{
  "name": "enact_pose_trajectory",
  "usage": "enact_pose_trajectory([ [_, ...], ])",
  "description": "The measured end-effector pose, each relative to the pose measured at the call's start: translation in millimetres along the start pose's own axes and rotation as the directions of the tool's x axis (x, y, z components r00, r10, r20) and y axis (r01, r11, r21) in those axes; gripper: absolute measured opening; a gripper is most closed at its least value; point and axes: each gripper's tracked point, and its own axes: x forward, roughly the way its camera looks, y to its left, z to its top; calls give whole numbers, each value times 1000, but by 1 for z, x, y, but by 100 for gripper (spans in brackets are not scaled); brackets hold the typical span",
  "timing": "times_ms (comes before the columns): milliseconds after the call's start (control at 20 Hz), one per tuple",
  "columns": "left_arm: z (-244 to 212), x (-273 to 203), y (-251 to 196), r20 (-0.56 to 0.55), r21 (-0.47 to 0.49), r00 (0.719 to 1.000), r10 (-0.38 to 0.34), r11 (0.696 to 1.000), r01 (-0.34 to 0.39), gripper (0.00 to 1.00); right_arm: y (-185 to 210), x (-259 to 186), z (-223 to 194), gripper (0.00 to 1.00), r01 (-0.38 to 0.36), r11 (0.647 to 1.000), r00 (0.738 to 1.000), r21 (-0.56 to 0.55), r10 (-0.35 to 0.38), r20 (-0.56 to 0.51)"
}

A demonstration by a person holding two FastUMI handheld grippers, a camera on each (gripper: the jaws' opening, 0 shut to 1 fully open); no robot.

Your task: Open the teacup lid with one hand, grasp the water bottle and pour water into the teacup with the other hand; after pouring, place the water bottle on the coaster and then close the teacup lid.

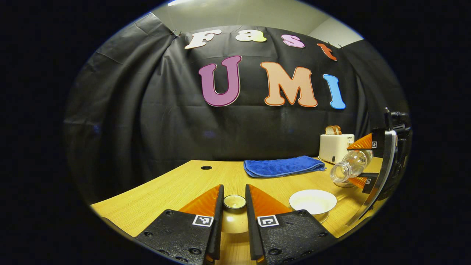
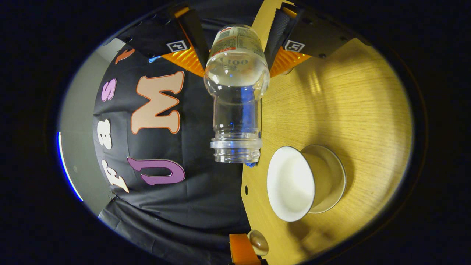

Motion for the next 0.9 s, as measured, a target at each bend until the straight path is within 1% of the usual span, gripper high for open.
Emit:
enact_pose_trajectory([
  [200, 0, 1, 0, 2, 0, 1000, 0, 1000, 0, 29, -6, -4, 7, 78, 42, 996, 999, -74, -39, 33],
  [400, 0, 0, 1, 1, 0, 1000, 1, 1000, -1, 29, -16, -3, 16, 78, 89, 985, 995, -147, -81, 63],
  [550, 0, 0, 0, 1, 0, 1000, 1, 1000, -1, 29, -20, -3, 16, 80, 107, 979, 993, -174, -95, 72],
  [800, 0, 1, 0, 1, 0, 1000, 1, 1000, -1, 29, -27, -4, 17, 78, 140, 965, 988, -224, -122, 92],
  [900, 0, 0, -1, 2, 0, 1000, 1, 1000, -1, 29, -28, -1, 15, 78, 143, 962, 988, -234, -124, 94],
])
